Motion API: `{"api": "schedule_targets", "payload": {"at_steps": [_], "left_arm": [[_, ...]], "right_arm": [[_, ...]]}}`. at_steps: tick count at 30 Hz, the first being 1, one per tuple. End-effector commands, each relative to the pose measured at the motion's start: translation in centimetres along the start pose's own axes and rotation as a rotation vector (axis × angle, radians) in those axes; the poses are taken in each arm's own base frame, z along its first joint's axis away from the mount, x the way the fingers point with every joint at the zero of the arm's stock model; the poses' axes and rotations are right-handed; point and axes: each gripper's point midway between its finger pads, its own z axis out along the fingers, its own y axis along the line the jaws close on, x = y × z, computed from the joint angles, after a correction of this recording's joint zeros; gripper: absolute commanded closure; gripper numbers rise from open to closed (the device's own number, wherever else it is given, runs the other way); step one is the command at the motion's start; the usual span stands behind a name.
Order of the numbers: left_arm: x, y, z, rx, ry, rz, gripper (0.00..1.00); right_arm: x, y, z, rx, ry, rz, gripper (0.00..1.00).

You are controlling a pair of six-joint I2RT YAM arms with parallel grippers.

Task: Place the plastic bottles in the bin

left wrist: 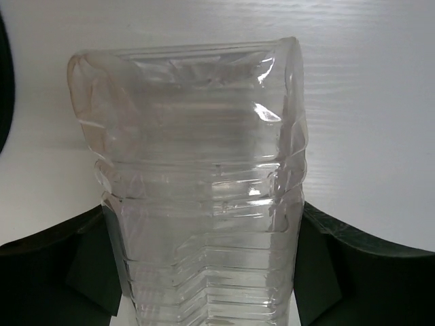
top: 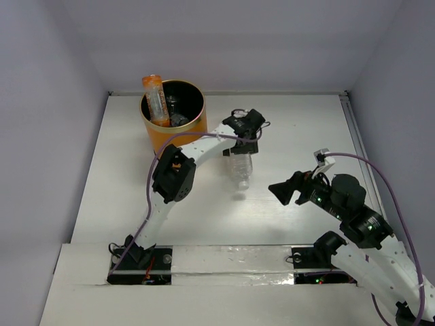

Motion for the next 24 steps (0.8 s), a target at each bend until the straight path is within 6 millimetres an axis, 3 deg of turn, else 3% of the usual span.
{"api": "schedule_targets", "payload": {"at_steps": [1,3,4,6,7,8,10,11,14,16,17,19,21,24], "left_arm": [[-7.8,-6.0,-11.9,0.302,-0.223,-0.032,0.48],[-9.9,-7.1,-15.9,0.391,-0.28,-0.036,0.51],[-12.2,-7.7,-20.1,0.471,-0.354,-0.059,0.52],[-14.4,-8.2,-24.8,0.573,-0.446,-0.062,0.53],[-15.8,-7.8,-28.8,0.634,-0.516,-0.075,0.53],[-16.9,-7.8,-31.3,0.687,-0.578,-0.081,0.53],[-19.2,-5.3,-35.5,0.716,-0.685,-0.103,0.53],[-21.1,-3.2,-36.5,0.69,-0.75,-0.137,0.54],[-24.1,2.0,-38.8,0.61,-0.874,-0.184,0.55],[-25.9,6.4,-38.7,0.503,-0.943,-0.23,0.55],[-26.8,7.9,-39.4,0.465,-0.999,-0.234,0.56],[-27.7,11.1,-38.7,0.352,-1.048,-0.262,0.56],[-28.7,13.0,-39.1,0.26,-1.121,-0.266,0.57],[-30.2,15.7,-38.0,0.142,-1.176,-0.279,0.59]], "right_arm": [[-2.3,0.9,-0.5,-0.021,-0.078,-0.03,0.0],[-3.0,1.6,-1.0,-0.044,-0.103,-0.03,0.0],[-3.2,1.8,-1.1,-0.054,-0.108,-0.03,0.0],[-3.4,2.1,-1.2,-0.071,-0.122,-0.022,0.01],[-3.3,2.2,-1.2,-0.077,-0.123,-0.02,0.01],[-3.4,2.3,-1.1,-0.082,-0.128,-0.016,0.01],[-3.3,2.2,-0.8,-0.081,-0.123,-0.012,0.01],[-3.4,2.3,-0.7,-0.084,-0.127,-0.012,0.01],[-3.4,2.2,-0.3,-0.082,-0.127,-0.011,0.01],[-3.3,2.2,-0.2,-0.082,-0.125,-0.011,0.01],[-3.4,2.1,0.0,-0.083,-0.128,-0.011,0.01],[-3.3,2.0,0.1,-0.08,-0.126,-0.014,0.01],[-3.3,2.0,0.2,-0.08,-0.126,-0.014,0.01],[-3.3,2.1,0.2,-0.085,-0.127,-0.016,0.01]]}}
